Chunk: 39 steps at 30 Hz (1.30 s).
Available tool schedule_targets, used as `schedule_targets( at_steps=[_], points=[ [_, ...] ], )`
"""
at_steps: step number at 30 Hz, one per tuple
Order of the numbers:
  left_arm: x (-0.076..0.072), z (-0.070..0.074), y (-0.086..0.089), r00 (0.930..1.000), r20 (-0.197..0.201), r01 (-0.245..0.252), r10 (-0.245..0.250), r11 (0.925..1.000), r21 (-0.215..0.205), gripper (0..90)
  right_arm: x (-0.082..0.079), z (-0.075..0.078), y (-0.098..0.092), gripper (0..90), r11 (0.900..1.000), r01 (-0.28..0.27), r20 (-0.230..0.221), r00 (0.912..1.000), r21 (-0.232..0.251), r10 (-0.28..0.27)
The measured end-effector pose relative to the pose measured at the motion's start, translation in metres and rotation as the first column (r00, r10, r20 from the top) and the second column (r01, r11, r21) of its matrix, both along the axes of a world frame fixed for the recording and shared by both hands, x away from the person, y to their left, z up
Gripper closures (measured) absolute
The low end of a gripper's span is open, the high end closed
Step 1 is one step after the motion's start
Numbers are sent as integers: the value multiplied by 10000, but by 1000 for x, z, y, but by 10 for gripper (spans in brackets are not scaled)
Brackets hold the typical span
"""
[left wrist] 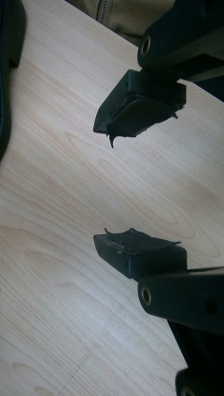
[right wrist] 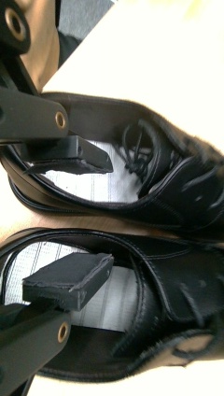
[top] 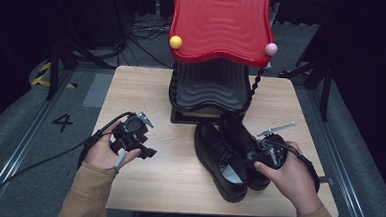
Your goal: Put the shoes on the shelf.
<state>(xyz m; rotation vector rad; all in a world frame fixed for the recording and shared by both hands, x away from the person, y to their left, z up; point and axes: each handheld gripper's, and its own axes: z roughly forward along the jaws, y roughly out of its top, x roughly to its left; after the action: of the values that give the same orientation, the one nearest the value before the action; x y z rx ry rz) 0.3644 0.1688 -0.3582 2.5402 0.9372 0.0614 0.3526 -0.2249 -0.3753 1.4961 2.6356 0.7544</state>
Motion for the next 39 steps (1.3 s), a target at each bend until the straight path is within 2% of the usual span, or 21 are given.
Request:
schedule_targets(
  at_steps=[3, 7, 12, 14, 17, 19, 22, 24, 25, 28, 30, 32, 35, 39],
  points=[
    [-1, 0, 1, 10000, -10, -91, 91, 10000, -32, 411, 3, -8, 5, 471, 9996, -106, 160, 9998, -255, 110],
    [-4, -2, 5, 9998, -46, -181, 181, 9998, 48, 410, 8, -18, 12, 464, 9985, -109, -127, 9999, -542, 102],
    [-7, -3, 9, 9996, -38, -278, 278, 9996, 78, 410, 15, -31, 23, 467, 9951, -116, -716, 9974, -981, 45],
    [-9, -3, 11, 9994, -47, -341, 342, 9994, 105, 411, 18, -34, 28, 493, 9910, -46, -967, 9953, -1335, -84],
    [-11, -3, 13, 9989, -76, -472, 473, 9988, 108, 410, 22, -38, 37, 533, 9793, -113, -794, 9968, -2022, -49],
    [-11, -3, 14, 9987, -64, -512, 512, 9987, 80, 411, 26, -40, 41, 594, 9689, -158, -715, 9974, -2470, -20],
    [-10, -5, 14, 9985, -120, -536, 537, 9985, 128, 410, 32, -43, 45, 600, 9645, -195, -766, 9971, -2634, -8],
    [-10, -6, 12, 9987, -130, -481, 484, 9987, 177, 410, 34, -42, 49, 633, 9572, -313, -897, 9960, -2878, 56],
    [-10, -7, 11, 9986, -179, -501, 504, 9986, 166, 410, 35, -43, 51, 666, 9560, -413, -975, 9951, -2904, 134],
    [-9, -6, 8, 9990, -162, -421, 424, 9990, 177, 411, 41, -42, 56, 687, 9487, -623, -1351, 9906, -3100, 210],
    [-8, -5, 7, 9993, -129, -355, 357, 9992, 166, 410, 41, -42, 59, 701, 9425, -690, -1316, 9909, -3269, 269],
    [-6, -6, 6, 9994, -140, -317, 319, 9994, 145, 410, 41, -43, 60, 708, 9403, -706, -1304, 9911, -3328, 283],
    [-3, -7, 1, 9995, -205, -249, 252, 9996, 154, 410, 43, -43, 59, 712, 9428, -677, -1477, 9888, -3264, 199],
    [1, -6, -4, 9998, -174, -32, 34, 9999, 161, 410, 45, -43, 62, 714, 9351, -762, -1596, 9869, -3460, 214]
  ],
)
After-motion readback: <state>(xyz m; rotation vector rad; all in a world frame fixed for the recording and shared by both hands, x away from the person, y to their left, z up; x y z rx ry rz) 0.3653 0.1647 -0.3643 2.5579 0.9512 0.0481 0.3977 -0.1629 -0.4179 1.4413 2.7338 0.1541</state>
